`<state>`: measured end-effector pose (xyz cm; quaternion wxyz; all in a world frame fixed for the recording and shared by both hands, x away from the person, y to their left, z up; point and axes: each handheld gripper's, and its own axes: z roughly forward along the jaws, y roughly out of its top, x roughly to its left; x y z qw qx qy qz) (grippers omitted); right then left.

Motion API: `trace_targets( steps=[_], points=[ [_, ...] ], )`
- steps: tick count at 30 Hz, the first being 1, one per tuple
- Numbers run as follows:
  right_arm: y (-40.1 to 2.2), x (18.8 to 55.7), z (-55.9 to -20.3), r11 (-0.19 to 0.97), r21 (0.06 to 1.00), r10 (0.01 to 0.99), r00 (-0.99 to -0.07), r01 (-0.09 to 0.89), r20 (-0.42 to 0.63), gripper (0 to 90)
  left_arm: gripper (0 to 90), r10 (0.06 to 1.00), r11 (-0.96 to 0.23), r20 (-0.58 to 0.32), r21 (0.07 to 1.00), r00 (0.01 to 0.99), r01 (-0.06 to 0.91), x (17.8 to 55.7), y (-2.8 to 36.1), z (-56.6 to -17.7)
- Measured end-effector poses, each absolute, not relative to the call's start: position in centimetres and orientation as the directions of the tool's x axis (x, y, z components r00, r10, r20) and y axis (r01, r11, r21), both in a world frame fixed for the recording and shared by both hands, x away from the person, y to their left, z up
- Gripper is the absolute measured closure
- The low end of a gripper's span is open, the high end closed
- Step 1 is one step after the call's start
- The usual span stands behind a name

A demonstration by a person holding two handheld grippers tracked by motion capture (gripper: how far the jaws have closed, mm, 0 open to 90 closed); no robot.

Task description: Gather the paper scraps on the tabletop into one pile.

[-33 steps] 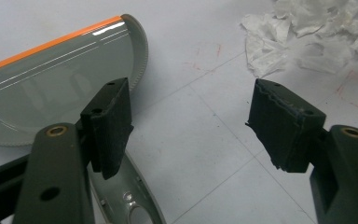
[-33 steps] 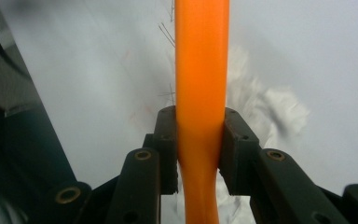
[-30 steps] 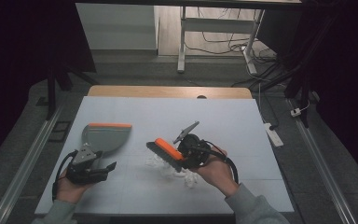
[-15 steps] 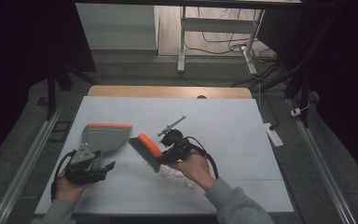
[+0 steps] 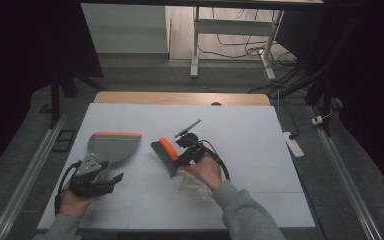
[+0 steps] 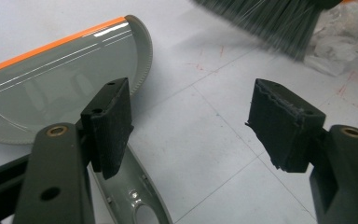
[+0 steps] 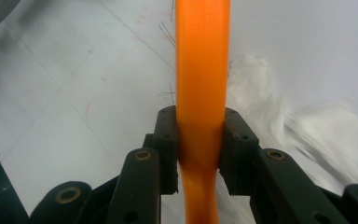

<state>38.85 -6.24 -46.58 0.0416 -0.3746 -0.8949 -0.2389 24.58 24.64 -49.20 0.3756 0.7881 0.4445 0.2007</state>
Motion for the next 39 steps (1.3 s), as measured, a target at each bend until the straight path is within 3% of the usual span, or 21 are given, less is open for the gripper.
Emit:
trace_targets(
  steps=[3,8,16,25,29,33,39],
  points=[
    [-7.8,38.9,-46.0,0.598,0.405,0.667,-0.709,0.692,0.227,70.7,31.3,0.85,-0.325,-0.017,0.769,0.526,0.55,24.6,24.4,-49.2],
    [-9.5,38.3,-43.4,0.537,0.504,0.637,-0.717,0.676,0.283,70.7,31.3,0.851,-0.326,-0.016,0.767,0.524,0.553,24.6,24.4,-49.3],
    [-9.7,35.9,-40.3,0.591,0.545,0.568,-0.786,0.595,0.243,70.7,31.3,0.853,-0.32,-0.017,0.772,0.521,0.55,24.5,24.7,-49.1],
    [-14.3,32.2,-41.5,0.718,0.481,0.495,-0.855,0.503,0.155,70.7,31.3,0.851,-0.322,-0.018,0.771,0.524,0.55,24.5,24.5,-49.2],
    [-16.8,30.9,-42.3,0.797,0.431,0.405,-0.904,0.423,0.137,70.7,31.3,0.85,-0.326,-0.017,0.767,0.526,0.552,24.6,24.3,-49.2],
    [-16.7,30.4,-44.4,0.865,0.353,0.349,-0.933,0.357,0.088,70.7,31.3,0.849,-0.333,-0.013,0.764,0.528,0.554,24.7,24.1,-49.3],
    [-14.9,32.3,-45.3,0.849,0.408,0.354,-0.935,0.335,0.032,70.7,31.3,0.851,-0.328,-0.017,0.763,0.524,0.557,24.6,24.2,-49.4]
  ],
)
